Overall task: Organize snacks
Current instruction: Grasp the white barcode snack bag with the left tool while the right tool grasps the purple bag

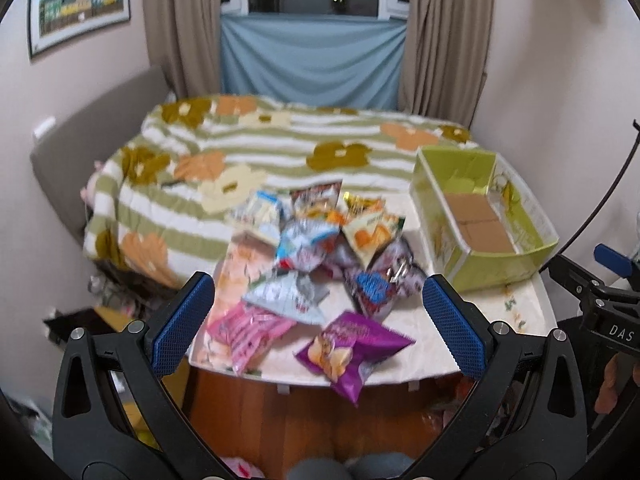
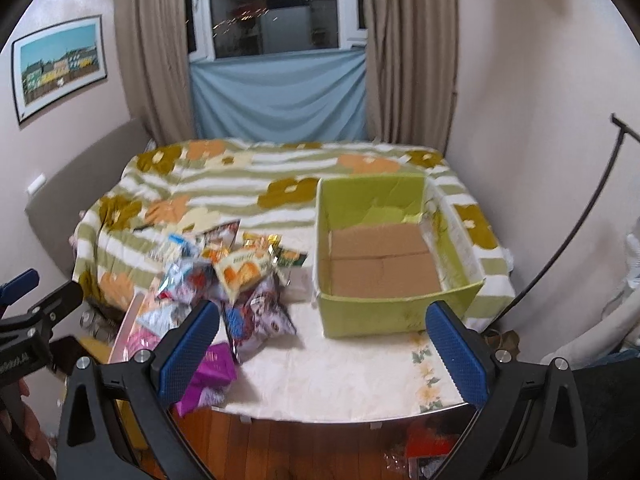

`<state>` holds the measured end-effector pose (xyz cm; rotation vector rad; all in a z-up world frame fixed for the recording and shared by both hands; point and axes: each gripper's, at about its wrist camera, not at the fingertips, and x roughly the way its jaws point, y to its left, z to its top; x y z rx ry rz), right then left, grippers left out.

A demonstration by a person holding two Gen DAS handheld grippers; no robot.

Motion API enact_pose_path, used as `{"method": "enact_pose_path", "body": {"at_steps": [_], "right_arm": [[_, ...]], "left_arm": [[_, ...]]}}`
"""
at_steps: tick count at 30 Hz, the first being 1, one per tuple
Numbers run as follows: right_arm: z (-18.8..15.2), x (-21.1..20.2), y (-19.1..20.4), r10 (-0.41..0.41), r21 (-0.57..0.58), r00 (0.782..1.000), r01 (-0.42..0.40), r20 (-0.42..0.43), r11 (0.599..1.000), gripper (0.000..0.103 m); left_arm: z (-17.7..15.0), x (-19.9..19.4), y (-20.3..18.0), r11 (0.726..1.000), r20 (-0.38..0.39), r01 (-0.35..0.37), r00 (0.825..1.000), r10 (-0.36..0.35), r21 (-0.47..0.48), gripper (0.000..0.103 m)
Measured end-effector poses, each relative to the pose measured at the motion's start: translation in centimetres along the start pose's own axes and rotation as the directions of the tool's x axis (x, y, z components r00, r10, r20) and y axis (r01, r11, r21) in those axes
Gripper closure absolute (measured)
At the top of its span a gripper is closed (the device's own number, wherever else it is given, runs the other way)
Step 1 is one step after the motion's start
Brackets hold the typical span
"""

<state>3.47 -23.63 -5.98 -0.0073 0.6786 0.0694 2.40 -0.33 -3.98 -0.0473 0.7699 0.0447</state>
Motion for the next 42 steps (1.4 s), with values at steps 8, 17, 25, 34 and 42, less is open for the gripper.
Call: {"method": "enact_pose_path", "body": {"at_steps": [8,17,25,34,42], "right_arm": [[-3.8,5.8,1.7,0.181,0.113,0.944,-0.155,-0.276,0.981,0.0],[-7.0,12.5,6.9,0.305,0.294,0.854,-0.189,-0.422,0.937,0.0],[-10.3,17.7,10.1,0.349,0.419,0.788,-0.129,-0.507,0.899,0.0],[-11.5,20.0,11.1,0.358,0.472,0.766,-0.082,-0.534,0.878,0.0],[-11.7,20.4,11.7,0.338,0.457,0.764,-0.064,-0.549,0.887,0.009]], "left_arm": [[-1.2,6.2,3.7,1.0,-0.145,0.019,0.989,-0.022,-0.02,0.0],[-1.0,16.9,7.9,0.992,-0.323,0.128,0.938,-0.128,-0.022,0.001],[-1.9,25.7,8.7,0.976,-0.472,0.217,0.859,-0.201,-0.021,0.001],[-2.8,30.5,8.5,0.949,-0.555,0.311,0.783,-0.282,-0.043,0.013],[-3.0,32.1,7.8,0.93,-0.571,0.362,0.75,-0.334,-0.069,0.041]]}}
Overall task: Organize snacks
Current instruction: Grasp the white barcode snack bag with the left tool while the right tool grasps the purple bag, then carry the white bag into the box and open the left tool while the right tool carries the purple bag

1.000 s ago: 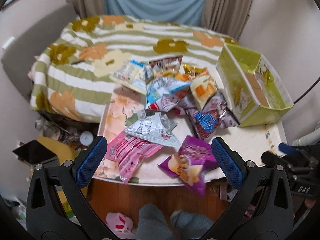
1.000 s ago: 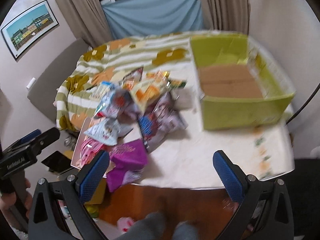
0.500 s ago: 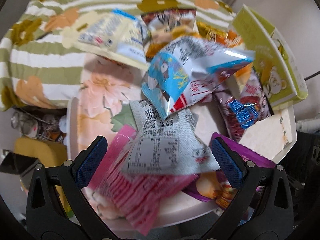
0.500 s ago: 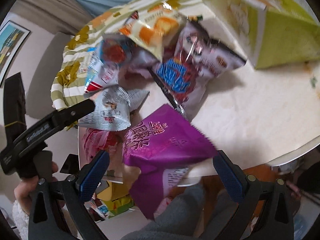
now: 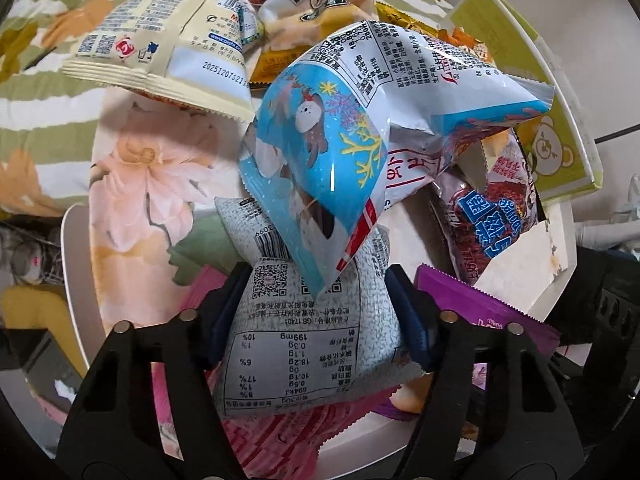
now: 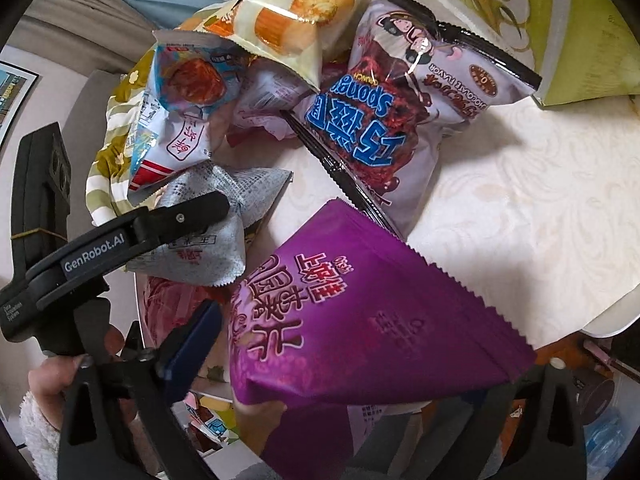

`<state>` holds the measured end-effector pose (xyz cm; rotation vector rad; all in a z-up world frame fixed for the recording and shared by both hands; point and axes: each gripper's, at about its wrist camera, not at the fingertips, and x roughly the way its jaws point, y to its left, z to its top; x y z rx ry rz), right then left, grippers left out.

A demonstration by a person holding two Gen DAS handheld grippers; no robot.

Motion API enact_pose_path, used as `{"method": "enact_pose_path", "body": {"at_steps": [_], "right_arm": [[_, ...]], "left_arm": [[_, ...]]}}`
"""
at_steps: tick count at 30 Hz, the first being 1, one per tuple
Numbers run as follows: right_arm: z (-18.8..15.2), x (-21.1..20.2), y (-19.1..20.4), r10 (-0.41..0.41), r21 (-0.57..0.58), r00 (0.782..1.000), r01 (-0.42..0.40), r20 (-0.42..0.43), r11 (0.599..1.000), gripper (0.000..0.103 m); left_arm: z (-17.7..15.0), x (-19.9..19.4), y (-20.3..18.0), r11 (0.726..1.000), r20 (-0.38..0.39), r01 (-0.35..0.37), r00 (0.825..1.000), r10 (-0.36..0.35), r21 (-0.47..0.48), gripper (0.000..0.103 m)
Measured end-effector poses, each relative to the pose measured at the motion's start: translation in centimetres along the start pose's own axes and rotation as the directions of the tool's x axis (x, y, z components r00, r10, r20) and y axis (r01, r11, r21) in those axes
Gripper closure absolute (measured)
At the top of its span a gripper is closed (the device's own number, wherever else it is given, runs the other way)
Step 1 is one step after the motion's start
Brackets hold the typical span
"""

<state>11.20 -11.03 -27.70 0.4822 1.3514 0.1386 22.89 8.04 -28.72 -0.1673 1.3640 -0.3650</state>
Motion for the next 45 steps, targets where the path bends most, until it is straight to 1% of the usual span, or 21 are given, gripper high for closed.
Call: {"method": "enact_pose_path", "body": {"at_steps": [1,3,5,6,8,10,13,20,24,28,32,34,39,43,45], "right_arm": [[0.0,0.0,0.0,0.0,-0.002,1.0,0.0,-0.001,1.0,0.013],[0.1,0.0,-0.1,0.013,0.0,1.0,-0.013,0.005,1.0,0.016],[0.1,0.1,-0.1,0.016,-0.01,1.0,-0.016,0.012,1.0,0.022],[0.0,0.1,-0.1,0.017,-0.018,1.0,-0.017,0.015,1.0,0.024],[0.1,0.0,0.4,0.018,-0.032,1.0,-0.018,0.019,0.999,0.031],[0.3,0.0,1.2,0.022,-0.04,0.999,-0.021,0.024,0.999,0.036],[0.2,-0.6,1.3,0.026,-0.045,0.999,-0.025,0.037,0.999,0.04],[-0.4,-2.8,1.0,0.002,-0.065,0.997,0.003,0.077,0.998,0.042],[-0.6,-4.7,0.4,-0.028,-0.071,0.993,0.036,0.113,0.997,0.043],[-0.6,-6.8,-0.1,-0.055,-0.061,0.986,0.066,0.156,0.996,0.043],[0.0,-9.7,-0.6,-0.082,-0.037,0.972,0.092,0.221,0.995,0.043],[0.3,-11.5,-1.0,-0.091,-0.03,0.962,0.102,0.259,0.994,0.043],[1.8,-15.2,-1.5,-0.096,-0.046,0.94,0.117,0.328,0.992,0.043],[4.5,-17.8,-2.8,-0.086,-0.085,0.922,0.127,0.377,0.988,0.043],[5.9,-18.8,-3.7,-0.079,-0.103,0.918,0.128,0.389,0.986,0.043]], "left_arm": [[0.1,0.2,0.1,1.0,0.001,0.002,1.0,-0.002,0.0,0.043],[0.1,-0.1,0.2,1.0,0.004,0.008,1.0,-0.008,-0.003,0.047],[0.1,-0.2,0.3,1.0,0.004,0.017,1.0,-0.017,-0.002,0.051],[0.0,-0.5,0.1,1.0,0.005,0.018,1.0,-0.018,-0.001,0.052],[-0.2,-1.3,-0.2,1.0,0.011,0.016,1.0,-0.016,0.001,0.053],[-0.2,-1.6,-0.4,1.0,0.015,0.019,1.0,-0.019,-0.001,0.053],[-0.4,-2.6,-0.9,1.0,0.03,0.028,0.999,-0.028,-0.006,0.053],[-0.9,-5.3,-2.0,0.998,0.06,0.057,0.997,-0.056,-0.015,0.053],[-1.4,-6.8,-2.8,0.997,0.072,0.076,0.995,-0.076,-0.006,0.054],[-2.7,-8.2,-4.9,0.993,0.08,0.113,0.99,-0.114,0.027,0.053],[-2.7,-9.9,-7.4,0.986,0.107,0.144,0.983,-0.153,0.082,0.053],[-2.2,-11.0,-8.9,0.983,0.133,0.142,0.979,-0.157,0.117,0.053],[-0.1,-13.0,-11.9,0.976,0.193,0.146,0.965,-0.177,0.164,0.053],[2.4,-13.9,-15.0,0.975,0.255,0.127,0.952,-0.172,0.185,0.053],[3.6,-14.1,-16.5,0.976,0.281,0.119,0.945,-0.168,0.182,0.053]]}}
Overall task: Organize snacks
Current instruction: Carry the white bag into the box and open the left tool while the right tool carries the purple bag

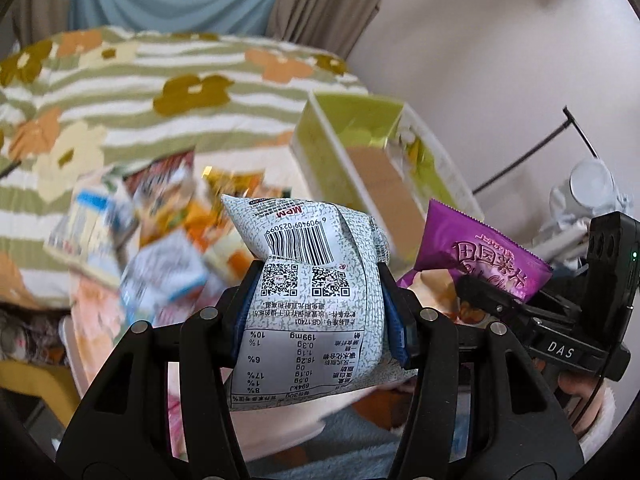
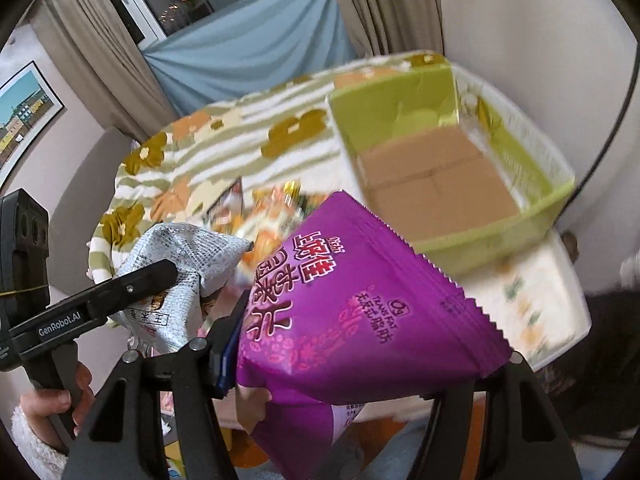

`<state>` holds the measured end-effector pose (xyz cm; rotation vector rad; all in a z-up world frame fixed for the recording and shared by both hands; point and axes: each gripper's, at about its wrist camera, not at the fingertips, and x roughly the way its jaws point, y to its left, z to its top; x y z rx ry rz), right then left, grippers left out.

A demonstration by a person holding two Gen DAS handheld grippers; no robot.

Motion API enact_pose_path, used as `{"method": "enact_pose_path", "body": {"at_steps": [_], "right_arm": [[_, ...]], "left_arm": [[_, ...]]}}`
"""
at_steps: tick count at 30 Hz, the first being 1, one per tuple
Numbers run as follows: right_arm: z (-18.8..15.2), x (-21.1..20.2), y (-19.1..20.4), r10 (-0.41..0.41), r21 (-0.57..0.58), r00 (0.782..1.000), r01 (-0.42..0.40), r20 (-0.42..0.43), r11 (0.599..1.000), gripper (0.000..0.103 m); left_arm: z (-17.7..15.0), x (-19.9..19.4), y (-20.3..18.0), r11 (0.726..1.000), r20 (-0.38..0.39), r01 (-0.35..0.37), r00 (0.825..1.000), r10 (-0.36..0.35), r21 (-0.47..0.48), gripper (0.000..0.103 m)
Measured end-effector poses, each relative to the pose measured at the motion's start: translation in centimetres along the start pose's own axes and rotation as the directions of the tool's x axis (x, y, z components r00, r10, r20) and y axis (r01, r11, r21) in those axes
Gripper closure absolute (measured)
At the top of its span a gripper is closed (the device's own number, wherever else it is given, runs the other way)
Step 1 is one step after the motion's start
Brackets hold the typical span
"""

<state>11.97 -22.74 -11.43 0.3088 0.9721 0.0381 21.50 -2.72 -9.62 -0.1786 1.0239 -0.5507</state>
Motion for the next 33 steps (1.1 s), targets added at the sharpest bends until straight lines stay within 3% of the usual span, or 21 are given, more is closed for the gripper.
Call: {"method": "enact_pose_path", "body": {"at_steps": [5,11,19,24,25,27,28,29,33], "right_arm": [[5.3,-0.1,-3.8,0.026,-0.053,0.999,-0.024,0.029,0.998,0.043],[11.3,1.1,-8.7,0.049,-0.125,0.998,-0.045,0.035,0.991,0.043],[17.1,5.2,-14.2,0.042,-0.142,0.999,-0.045,-0.027,0.989,0.043],[18.7,7.1,-16.5,0.007,-0.136,0.999,-0.014,-0.052,0.991,0.043],[18.9,7.5,-17.0,-0.003,-0.132,0.998,-0.004,-0.055,0.991,0.043],[19.2,8.2,-17.6,-0.016,-0.122,0.998,0.008,-0.063,0.992,0.043],[19.3,8.6,-18.1,-0.023,-0.115,0.997,0.015,-0.069,0.993,0.043],[19.4,8.9,-18.4,-0.029,-0.108,0.997,0.021,-0.075,0.994,0.043],[19.4,9.6,-18.7,-0.027,-0.085,0.996,0.02,-0.089,0.996,0.043]], "left_arm": [[4.1,2.6,-3.8,0.999,0.058,-0.032,0.998,0.034,-0.025,0.053],[9.3,8.5,-8.4,0.996,0.086,-0.092,0.992,0.093,-0.02,0.053],[13.8,18.5,-11.2,0.986,0.017,-0.165,0.986,0.165,0.007,0.053],[15.5,23.2,-11.3,0.982,-0.024,-0.186,0.982,0.187,0.04,0.052],[15.8,24.2,-11.2,0.978,-0.028,-0.201,0.979,0.202,0.052,0.05],[16.2,25.6,-11.1,0.973,-0.043,-0.219,0.974,0.222,0.067,0.032],[16.3,26.1,-10.8,0.97,-0.041,-0.23,0.972,0.233,0.073,0.014],[16.4,26.1,-10.7,0.968,-0.033,-0.24,0.97,0.243,0.077,0.007],[16.3,26.0,-10.7,0.956,-0.025,-0.272,0.961,0.276,0.105,0.007]]}}
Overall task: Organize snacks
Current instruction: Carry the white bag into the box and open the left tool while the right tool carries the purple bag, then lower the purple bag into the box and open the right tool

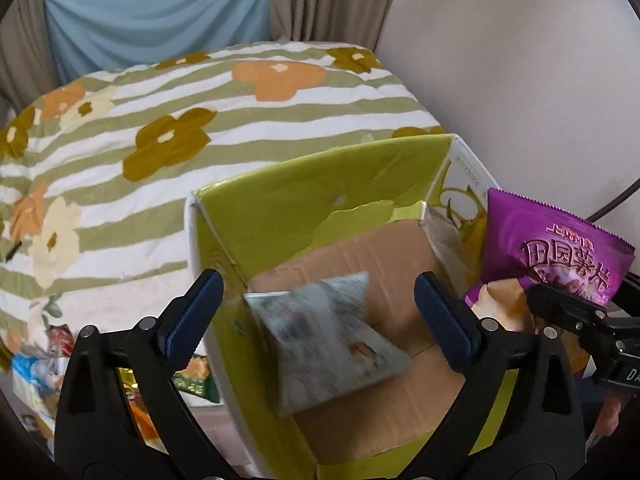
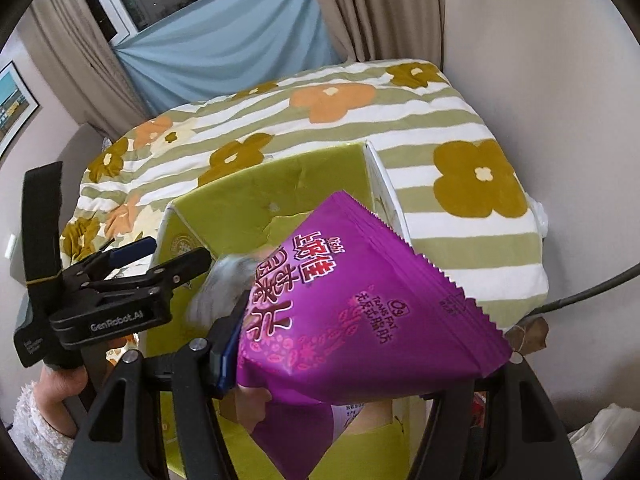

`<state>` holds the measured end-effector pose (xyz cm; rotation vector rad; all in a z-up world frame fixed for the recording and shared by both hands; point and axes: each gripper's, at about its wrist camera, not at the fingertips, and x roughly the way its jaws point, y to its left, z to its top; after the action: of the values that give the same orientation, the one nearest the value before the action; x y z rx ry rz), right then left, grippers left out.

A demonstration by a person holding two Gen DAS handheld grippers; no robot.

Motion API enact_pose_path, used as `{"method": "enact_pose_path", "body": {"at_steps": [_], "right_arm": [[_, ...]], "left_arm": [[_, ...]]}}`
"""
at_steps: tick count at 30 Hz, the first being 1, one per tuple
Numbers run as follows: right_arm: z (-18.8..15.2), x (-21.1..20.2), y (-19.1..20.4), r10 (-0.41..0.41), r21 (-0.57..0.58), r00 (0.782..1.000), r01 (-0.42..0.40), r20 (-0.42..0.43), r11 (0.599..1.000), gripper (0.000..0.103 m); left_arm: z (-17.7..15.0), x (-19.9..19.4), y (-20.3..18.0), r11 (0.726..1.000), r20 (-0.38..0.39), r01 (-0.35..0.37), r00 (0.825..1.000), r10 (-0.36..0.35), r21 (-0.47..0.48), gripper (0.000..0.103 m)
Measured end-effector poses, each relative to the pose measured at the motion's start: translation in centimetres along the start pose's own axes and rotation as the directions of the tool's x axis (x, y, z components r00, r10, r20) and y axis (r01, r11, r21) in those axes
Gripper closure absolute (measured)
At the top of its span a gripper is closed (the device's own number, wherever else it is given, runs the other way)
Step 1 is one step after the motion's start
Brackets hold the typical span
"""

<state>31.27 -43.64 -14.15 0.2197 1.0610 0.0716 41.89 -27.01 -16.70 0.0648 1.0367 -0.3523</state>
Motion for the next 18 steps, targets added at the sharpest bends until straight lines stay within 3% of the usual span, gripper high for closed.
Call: {"method": "enact_pose_path", "body": {"at_steps": [10,18], "right_arm": [[0.6,0.3,1.2,0.043,-0.003,0.999,-0.043,0.017,0.999,0.041],[2.7,2.8,2.3,0.084,-0.034,0.996,-0.084,-0.002,0.996,0.041]], "left_arm": [[-1.5,-3.9,0.8,0.998,0.04,-0.065,0.997,0.065,0.006,0.007],[-2.1,-4.3,1.7,0.996,0.037,-0.094,0.995,0.094,-0.003,0.007]]}}
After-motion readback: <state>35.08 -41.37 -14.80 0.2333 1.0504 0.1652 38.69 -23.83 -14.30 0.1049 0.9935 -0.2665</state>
